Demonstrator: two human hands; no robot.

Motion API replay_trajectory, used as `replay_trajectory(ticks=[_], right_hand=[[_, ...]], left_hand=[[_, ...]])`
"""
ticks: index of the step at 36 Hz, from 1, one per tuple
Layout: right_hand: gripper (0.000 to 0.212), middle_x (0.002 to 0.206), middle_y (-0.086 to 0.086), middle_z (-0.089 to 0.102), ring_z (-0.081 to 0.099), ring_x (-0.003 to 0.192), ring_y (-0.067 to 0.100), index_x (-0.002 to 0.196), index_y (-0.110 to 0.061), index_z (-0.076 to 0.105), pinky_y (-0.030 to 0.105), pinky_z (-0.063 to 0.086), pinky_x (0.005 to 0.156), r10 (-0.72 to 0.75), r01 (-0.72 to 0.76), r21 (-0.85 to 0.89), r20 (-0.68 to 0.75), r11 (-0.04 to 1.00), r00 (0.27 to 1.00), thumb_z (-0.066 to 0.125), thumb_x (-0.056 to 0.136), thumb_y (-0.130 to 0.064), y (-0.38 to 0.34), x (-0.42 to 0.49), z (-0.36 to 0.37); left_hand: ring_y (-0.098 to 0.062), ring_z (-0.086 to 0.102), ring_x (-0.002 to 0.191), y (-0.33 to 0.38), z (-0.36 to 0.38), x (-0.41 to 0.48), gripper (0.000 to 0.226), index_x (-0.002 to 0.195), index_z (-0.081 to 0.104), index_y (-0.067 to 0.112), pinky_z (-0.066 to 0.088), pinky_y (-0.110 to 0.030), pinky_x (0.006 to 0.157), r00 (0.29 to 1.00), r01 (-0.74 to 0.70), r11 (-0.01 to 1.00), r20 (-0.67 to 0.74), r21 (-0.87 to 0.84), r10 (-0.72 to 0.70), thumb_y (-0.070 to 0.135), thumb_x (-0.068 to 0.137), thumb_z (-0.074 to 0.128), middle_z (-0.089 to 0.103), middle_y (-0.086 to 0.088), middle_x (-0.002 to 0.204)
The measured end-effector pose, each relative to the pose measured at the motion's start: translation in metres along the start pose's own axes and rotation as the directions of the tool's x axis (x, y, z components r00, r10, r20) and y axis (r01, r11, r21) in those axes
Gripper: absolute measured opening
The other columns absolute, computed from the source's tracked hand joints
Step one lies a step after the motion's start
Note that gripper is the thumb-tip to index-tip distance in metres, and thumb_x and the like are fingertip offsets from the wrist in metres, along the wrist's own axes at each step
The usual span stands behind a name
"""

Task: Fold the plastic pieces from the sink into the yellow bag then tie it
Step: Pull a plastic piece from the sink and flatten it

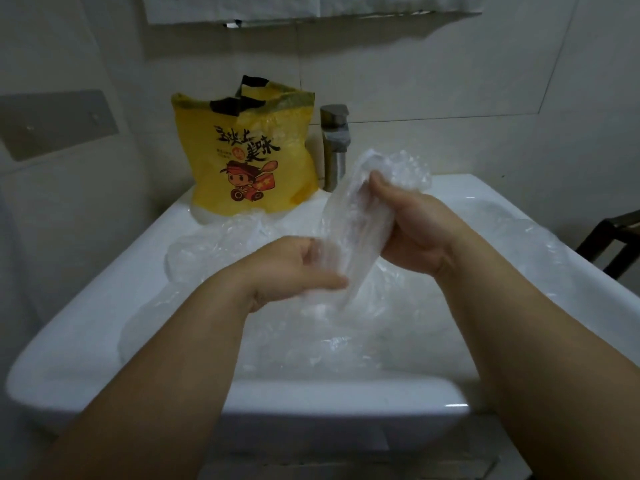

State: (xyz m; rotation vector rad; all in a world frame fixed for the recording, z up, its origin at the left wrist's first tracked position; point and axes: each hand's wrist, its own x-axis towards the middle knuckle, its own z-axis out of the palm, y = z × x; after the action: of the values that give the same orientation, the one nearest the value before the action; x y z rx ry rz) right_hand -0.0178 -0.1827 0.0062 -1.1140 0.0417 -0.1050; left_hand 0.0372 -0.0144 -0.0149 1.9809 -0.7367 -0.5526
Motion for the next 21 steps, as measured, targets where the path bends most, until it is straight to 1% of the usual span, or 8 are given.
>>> replay_trajectory(ticks=[3, 6, 8, 10, 12, 14, 18, 21], right_hand=[[0.045, 0.118, 0.021, 0.063, 0.061, 0.111, 0.034, 0.128, 0.001, 0.052, 0.045, 0.05, 0.098, 0.049, -0.04, -0.128, 0.073, 0.991, 0.996, 0.045, 0.098, -0.031, 0.006, -0.001, 0.004], [0.047, 0.124, 0.023, 0.061, 0.062, 0.113, 0.036, 0.131, 0.001, 0.051, 0.044, 0.051, 0.097, 0.108, -0.076, -0.228, 0.134, 0.971, 0.985, 0.051, 0.094, -0.028, 0.012, -0.002, 0.007], [0.036, 0.117, 0.021, 0.066, 0.066, 0.104, 0.033, 0.125, 0.001, 0.056, 0.039, 0.056, 0.088, 0.092, -0.069, -0.235, 0.089, 0.97, 0.992, 0.054, 0.094, -0.018, 0.011, -0.001, 0.007], [0.026, 0.111, 0.019, 0.069, 0.069, 0.095, 0.029, 0.117, 0.003, 0.059, 0.034, 0.059, 0.079, 0.035, -0.035, -0.21, -0.005, 0.977, 0.999, 0.054, 0.094, -0.007, 0.009, 0.001, 0.005], [0.021, 0.106, 0.017, 0.069, 0.07, 0.091, 0.026, 0.112, 0.003, 0.061, 0.032, 0.06, 0.075, -0.022, 0.007, -0.214, -0.068, 0.977, 0.997, 0.052, 0.095, -0.005, 0.009, 0.002, 0.005], [0.018, 0.102, 0.015, 0.07, 0.07, 0.087, 0.025, 0.107, 0.002, 0.063, 0.031, 0.06, 0.072, -0.042, 0.019, -0.251, -0.084, 0.968, 0.996, 0.052, 0.096, -0.008, 0.01, 0.002, 0.006], [0.023, 0.1, 0.013, 0.071, 0.071, 0.087, 0.024, 0.111, 0.0, 0.063, 0.033, 0.059, 0.074, -0.022, -0.004, -0.355, -0.07, 0.935, 0.997, 0.054, 0.097, -0.016, 0.013, 0.0, 0.006], [0.019, 0.093, 0.012, 0.071, 0.069, 0.083, 0.024, 0.1, -0.003, 0.065, 0.038, 0.059, 0.079, 0.003, -0.018, -0.439, -0.034, 0.899, 0.999, 0.054, 0.097, -0.018, 0.015, -0.002, 0.008]], left_hand=[[-0.005, 0.064, 0.075, 0.009, 0.001, 0.003, 0.019, 0.101, 0.07, 0.016, 0.051, -0.02, 0.066, 0.989, -0.101, 0.955, -0.13, -0.279, 0.067, 0.023, 0.083, 0.071, 0.07, 0.006, 0.083], [-0.008, 0.064, 0.065, 0.009, 0.001, 0.005, 0.006, 0.091, 0.07, 0.011, 0.05, -0.02, 0.058, 0.965, -0.145, 0.938, -0.254, -0.314, 0.064, 0.012, 0.085, 0.07, 0.069, -0.001, 0.074], [-0.017, 0.067, 0.074, 0.007, -0.001, 0.008, 0.004, 0.088, 0.071, 0.011, 0.053, -0.03, 0.068, 0.944, -0.164, 0.923, -0.328, -0.348, 0.044, 0.009, 0.086, 0.069, 0.071, -0.006, 0.078], [-0.028, 0.07, 0.089, 0.007, -0.005, 0.011, 0.013, 0.1, 0.07, 0.007, 0.055, -0.041, 0.083, 0.927, -0.164, 0.877, -0.373, -0.451, -0.019, 0.007, 0.088, 0.066, 0.073, -0.012, 0.094], [-0.034, 0.067, 0.103, 0.008, -0.009, 0.012, 0.024, 0.113, 0.066, 0.003, 0.054, -0.045, 0.093, 0.929, -0.148, 0.819, -0.362, -0.554, -0.076, 0.006, 0.089, 0.063, 0.071, -0.017, 0.109], [-0.033, 0.066, 0.107, 0.009, -0.011, 0.011, 0.032, 0.12, 0.063, 0.001, 0.053, -0.046, 0.095, 0.949, -0.132, 0.775, -0.305, -0.617, -0.081, 0.009, 0.089, 0.062, 0.069, -0.018, 0.115], [-0.026, 0.069, 0.102, 0.014, -0.01, 0.004, 0.043, 0.117, 0.065, 0.005, 0.058, -0.036, 0.085, 0.993, -0.053, 0.715, -0.112, -0.698, -0.036, 0.023, 0.078, 0.065, 0.071, -0.014, 0.111], [-0.027, 0.071, 0.095, 0.012, -0.009, 0.006, 0.029, 0.115, 0.065, 0.0, 0.06, -0.035, 0.077, 0.977, -0.036, 0.755, -0.183, -0.654, -0.113, 0.01, 0.088, 0.063, 0.072, -0.016, 0.108]])
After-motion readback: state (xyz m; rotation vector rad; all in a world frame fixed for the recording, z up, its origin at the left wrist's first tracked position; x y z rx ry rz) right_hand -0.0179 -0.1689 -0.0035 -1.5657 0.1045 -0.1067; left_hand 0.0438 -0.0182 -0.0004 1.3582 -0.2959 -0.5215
